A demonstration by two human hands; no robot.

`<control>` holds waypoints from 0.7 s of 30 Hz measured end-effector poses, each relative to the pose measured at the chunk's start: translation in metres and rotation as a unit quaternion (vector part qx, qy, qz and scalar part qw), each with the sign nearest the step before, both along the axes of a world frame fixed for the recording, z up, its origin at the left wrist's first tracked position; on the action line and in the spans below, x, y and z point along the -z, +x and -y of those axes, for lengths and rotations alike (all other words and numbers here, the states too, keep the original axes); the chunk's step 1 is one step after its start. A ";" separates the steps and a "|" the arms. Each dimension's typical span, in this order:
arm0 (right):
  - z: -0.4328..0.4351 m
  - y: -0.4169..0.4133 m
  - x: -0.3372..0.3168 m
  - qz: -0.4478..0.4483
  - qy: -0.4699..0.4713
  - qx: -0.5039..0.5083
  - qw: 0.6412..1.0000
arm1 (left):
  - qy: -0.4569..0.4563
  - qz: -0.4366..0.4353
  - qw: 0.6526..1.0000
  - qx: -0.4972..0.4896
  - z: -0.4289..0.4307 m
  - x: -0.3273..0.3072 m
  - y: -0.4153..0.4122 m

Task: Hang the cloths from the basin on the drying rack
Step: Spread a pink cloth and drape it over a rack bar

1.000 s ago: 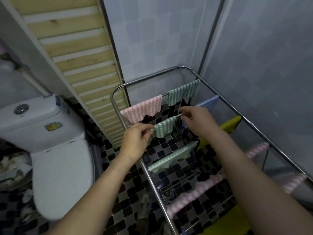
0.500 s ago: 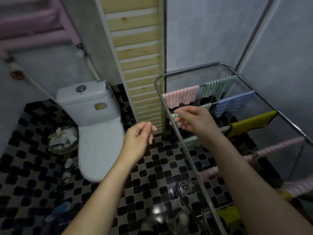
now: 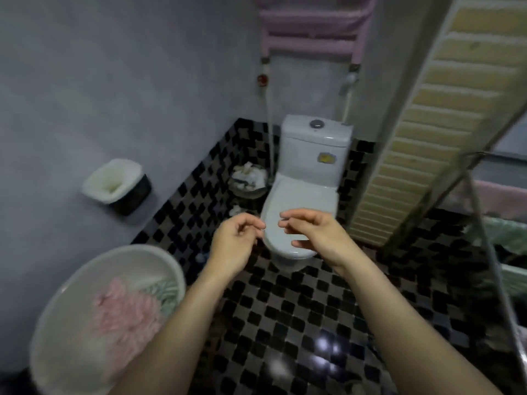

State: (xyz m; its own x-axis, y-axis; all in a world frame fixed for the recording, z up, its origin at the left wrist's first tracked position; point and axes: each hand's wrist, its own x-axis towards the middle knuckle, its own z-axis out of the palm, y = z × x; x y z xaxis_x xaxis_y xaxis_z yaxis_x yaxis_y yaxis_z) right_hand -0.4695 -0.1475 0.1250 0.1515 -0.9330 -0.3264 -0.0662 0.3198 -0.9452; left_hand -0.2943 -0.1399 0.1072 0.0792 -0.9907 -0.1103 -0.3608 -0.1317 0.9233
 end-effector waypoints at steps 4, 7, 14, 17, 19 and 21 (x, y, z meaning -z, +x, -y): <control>0.000 0.090 0.016 -0.029 0.006 -0.102 0.994 | 0.031 0.060 0.994 -0.086 -0.029 0.019 0.091; -0.002 0.149 0.031 -0.054 0.027 -0.167 0.984 | 0.058 0.068 0.984 -0.154 -0.055 0.033 0.148; 0.008 0.239 0.085 -0.062 0.100 -0.277 0.954 | 0.152 0.095 0.958 -0.223 -0.091 0.074 0.234; 0.014 0.265 0.110 -0.082 0.128 -0.334 0.930 | 0.220 0.110 0.946 -0.211 -0.110 0.097 0.253; 0.015 0.288 0.125 -0.092 0.142 -0.346 0.923 | 0.246 0.099 0.940 -0.215 -0.120 0.115 0.268; 0.012 0.302 0.134 -0.093 0.172 -0.320 0.927 | 0.273 0.096 0.933 -0.214 -0.126 0.129 0.275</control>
